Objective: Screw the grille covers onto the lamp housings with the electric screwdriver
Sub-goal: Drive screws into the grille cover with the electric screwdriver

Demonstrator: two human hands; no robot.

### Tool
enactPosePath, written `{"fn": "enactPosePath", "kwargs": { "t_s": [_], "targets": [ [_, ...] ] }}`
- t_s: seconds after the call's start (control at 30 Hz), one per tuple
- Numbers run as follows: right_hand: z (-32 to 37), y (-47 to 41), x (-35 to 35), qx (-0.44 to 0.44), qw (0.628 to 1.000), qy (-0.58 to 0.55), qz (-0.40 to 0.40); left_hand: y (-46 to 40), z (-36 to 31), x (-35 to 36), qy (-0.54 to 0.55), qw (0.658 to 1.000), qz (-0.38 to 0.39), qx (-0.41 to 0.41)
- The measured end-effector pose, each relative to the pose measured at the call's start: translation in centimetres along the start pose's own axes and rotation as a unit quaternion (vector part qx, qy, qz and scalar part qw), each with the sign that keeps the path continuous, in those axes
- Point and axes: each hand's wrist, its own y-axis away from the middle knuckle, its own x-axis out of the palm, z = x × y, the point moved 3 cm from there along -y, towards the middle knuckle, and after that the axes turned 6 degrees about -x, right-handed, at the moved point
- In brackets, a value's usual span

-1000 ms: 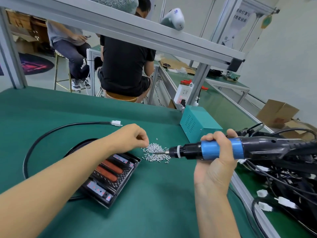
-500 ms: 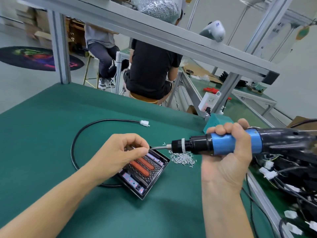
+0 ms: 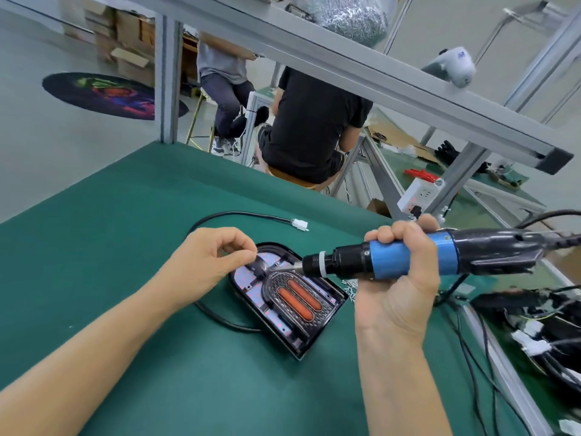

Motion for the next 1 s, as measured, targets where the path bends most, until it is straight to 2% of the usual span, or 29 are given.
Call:
{"fn": "enactPosePath", "kwargs": {
  "t_s": [0.07,0.3,0.8,1.0],
  "targets": [
    [-1.2,0.4,-0.1,0.002,1.000,0.025,0.005,-0.2,1.1,-0.5,-0.069,0.997,-0.030,-0.007],
    [-5.3,1.3,-0.1,0.023,0.993,0.110,0.016,0.1,2.6,1.1,-0.238,0.970,-0.039,0.039],
    [-6.4,1.4,-0.1,-0.008,0.976,0.209,0.063,-0.2,3.6,1.2,-0.230,0.972,-0.027,0.031],
    [-6.3,1.7,0.1,0.000,0.977,0.202,0.065,-0.2,3.6,1.2,-0.239,0.970,-0.022,0.023]
  ]
}}
